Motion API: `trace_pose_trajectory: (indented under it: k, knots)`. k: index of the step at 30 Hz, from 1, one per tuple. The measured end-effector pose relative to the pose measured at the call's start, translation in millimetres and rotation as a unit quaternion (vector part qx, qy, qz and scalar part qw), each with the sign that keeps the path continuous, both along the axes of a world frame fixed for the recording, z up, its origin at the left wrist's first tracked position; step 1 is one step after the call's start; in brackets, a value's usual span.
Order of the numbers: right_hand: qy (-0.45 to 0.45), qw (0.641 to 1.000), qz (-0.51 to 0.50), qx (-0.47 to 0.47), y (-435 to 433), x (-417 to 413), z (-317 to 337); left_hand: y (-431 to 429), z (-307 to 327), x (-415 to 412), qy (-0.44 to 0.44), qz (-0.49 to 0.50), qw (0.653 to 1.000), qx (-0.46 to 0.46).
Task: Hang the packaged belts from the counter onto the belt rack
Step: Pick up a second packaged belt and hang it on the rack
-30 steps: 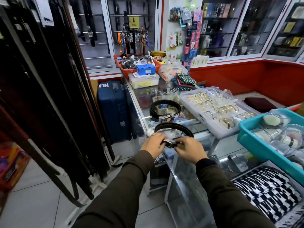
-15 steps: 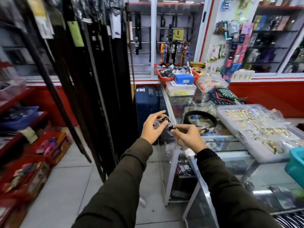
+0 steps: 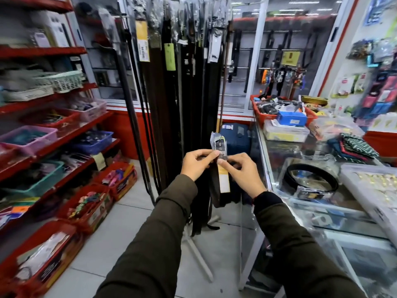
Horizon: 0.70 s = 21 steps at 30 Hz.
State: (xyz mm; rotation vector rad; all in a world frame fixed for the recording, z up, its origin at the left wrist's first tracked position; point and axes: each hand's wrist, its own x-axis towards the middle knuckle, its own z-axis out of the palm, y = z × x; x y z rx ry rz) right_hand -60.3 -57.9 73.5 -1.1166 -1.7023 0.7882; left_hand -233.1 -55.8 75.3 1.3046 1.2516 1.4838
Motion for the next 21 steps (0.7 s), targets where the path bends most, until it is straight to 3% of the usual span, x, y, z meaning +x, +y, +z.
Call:
trace_pose_trajectory:
  k: [3,10,21]
  knots:
    - [0.008,0.999,0.037,0.029,6.1,-17.5,14.5,-2.6,17.4,-21.2,-0.029,0.031,0.999,0.028]
    - [0.123,0.984,0.126,0.010,27.0,-74.3,63.9,-11.9,66.4,-62.7,-0.127,0.057,0.987,0.086]
    - [0.181,0.968,0.150,0.082,45.7,-151.8,167.5,-17.3,158.6,-118.4,-0.150,0.052,0.973,0.169]
